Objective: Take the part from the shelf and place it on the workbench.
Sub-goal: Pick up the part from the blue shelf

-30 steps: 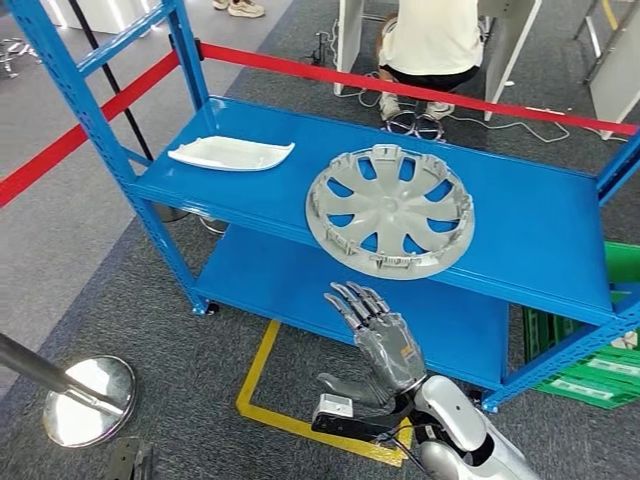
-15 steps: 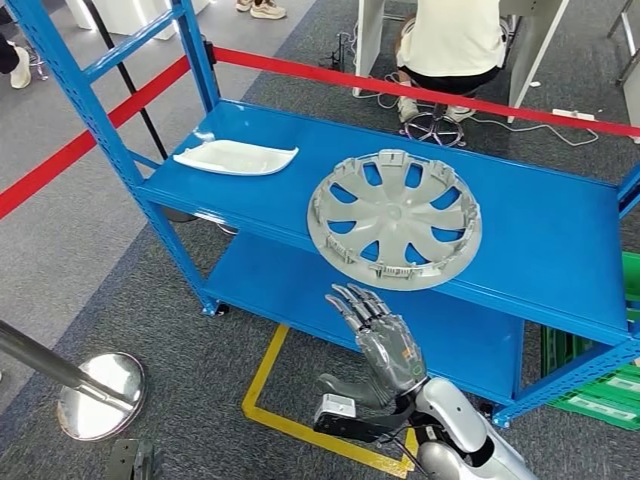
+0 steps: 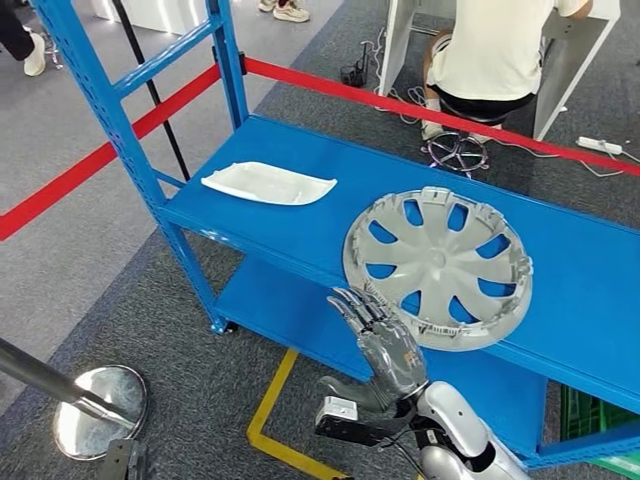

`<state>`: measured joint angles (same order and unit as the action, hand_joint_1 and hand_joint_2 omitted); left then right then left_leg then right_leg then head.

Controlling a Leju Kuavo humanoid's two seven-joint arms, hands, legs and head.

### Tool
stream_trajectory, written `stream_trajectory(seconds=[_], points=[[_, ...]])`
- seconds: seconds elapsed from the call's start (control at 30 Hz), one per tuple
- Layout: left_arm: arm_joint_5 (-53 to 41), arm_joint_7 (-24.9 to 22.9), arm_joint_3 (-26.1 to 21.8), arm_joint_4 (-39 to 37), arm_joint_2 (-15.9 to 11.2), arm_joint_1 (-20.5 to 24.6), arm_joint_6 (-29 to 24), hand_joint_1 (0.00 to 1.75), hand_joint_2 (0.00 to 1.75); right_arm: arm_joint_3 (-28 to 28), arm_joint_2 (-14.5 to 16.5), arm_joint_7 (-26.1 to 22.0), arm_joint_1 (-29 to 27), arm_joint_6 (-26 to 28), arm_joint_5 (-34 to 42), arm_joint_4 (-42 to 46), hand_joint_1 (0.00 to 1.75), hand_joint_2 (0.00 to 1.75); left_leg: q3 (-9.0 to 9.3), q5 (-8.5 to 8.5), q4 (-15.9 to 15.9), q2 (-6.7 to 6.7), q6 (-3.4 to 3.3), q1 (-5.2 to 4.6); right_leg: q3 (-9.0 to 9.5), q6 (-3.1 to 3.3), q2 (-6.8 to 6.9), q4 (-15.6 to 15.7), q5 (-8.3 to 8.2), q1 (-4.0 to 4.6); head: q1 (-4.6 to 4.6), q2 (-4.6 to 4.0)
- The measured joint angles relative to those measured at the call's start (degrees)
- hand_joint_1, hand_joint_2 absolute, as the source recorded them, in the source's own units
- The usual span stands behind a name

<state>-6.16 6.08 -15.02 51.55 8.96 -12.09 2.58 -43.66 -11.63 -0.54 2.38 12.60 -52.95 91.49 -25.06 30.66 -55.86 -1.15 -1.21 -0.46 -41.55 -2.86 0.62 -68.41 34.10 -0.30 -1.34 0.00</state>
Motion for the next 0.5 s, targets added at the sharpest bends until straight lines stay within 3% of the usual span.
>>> stream_trajectory(seconds=[0.07,0.1,0.13,0.2,0.27,0.33,0.4,0.43,0.47,0.5], points=[[0.6,-0.5,0.2,0.2,-0.1,-0.2,-0.3,0.0,0.0,0.1,0.0,0.0,-0.2,-0.4,0.6,0.0,0.0,0.0,2.13,2.4,-0.4,0.23,0.42,-0.31,-0.3,0.72,1.37,5.5,-9.5,0.33,-0.08,-0.01],[0.9,-0.8,0.3,0.3,-0.1,-0.3,-0.4,0.0,0.0,0.1,0.1,0.0,-0.4,-0.5,0.9,0.0,0.0,0.0,2.87,3.5,-0.5,0.45,0.66,-0.43,-0.35,1.11,1.72,6.9,-13.13,0.5,0.04,-0.01],[1.0,-1.0,0.4,0.4,-0.1,-0.2,-0.6,0.0,0.0,0.2,0.1,0.0,-0.4,-0.6,1.1,0.2,0.0,0.0,3.48,4.14,-0.7,0.7,0.91,-0.5,-0.34,1.43,1.6,7.2,-14.67,0.64,0.14,-0.01],[1.0,-1.3,0.8,0.8,-0.2,-0.1,-0.7,0.0,0.0,0.6,0.2,0.0,-0.3,-0.5,1.5,0.5,0.0,0.0,3.07,3.76,-2.2,1.11,1.45,-0.4,0.15,1.98,0.52,7.1,-14.2,0.48,0.35,0.0],[1.1,-1.3,1.4,1.0,-0.3,0.2,-0.8,0.0,0.0,1.1,0.3,-0.1,-0.2,-0.2,1.7,0.7,0.0,0.0,-0.21,3.3,-7.6,1.1,2.16,-0.28,0.97,2.55,-0.27,7.7,-13.79,0.12,0.33,0.0],[1.3,-1.5,1.9,1.2,-0.4,0.1,-0.9,0.0,0.0,1.3,0.3,-0.2,-0.4,0.1,1.8,0.9,0.0,0.0,-5.1,5.98,-14.2,1.07,2.77,0.0,1.78,2.88,-1.1,8.3,-13.26,-0.16,0.34,0.0],[1.4,-1.6,2.3,1.2,-0.5,-0.1,-1.0,0.0,0.0,1.5,0.3,-0.3,-0.6,0.3,1.8,1.1,0.0,0.0,-9.02,8.8,-17.2,1.07,3.21,0.39,2.49,2.79,-2.17,8.4,-12.65,-0.43,0.34,0.0],[1.5,-1.6,2.5,1.2,-0.6,-0.2,-1.0,0.0,0.0,1.6,0.3,-0.3,-0.7,0.4,1.8,1.1,0.0,0.0,-9.97,8.2,-16.6,1.06,3.39,0.58,2.87,2.64,-2.72,8.4,-12.34,-0.6,0.34,0.0],[1.7,-1.6,2.6,1.3,-0.8,-0.2,-1.1,0.0,0.0,1.6,0.3,-0.4,-0.7,0.5,1.8,1.2,0.0,0.0,-10.16,5.98,-14.5,0.97,3.57,0.78,3.28,2.42,-3.3,8.4,-12.07,-0.79,0.34,0.0],[1.8,-1.6,2.7,1.4,-0.9,-0.3,-1.1,0.0,0.0,1.7,0.3,-0.5,-0.8,0.8,1.9,1.5,0.0,0.0,-9.69,2.71,-11.4,0.58,3.77,1.01,3.6,2.14,-3.82,8.4,-11.83,-1.0,0.34,0.0]])
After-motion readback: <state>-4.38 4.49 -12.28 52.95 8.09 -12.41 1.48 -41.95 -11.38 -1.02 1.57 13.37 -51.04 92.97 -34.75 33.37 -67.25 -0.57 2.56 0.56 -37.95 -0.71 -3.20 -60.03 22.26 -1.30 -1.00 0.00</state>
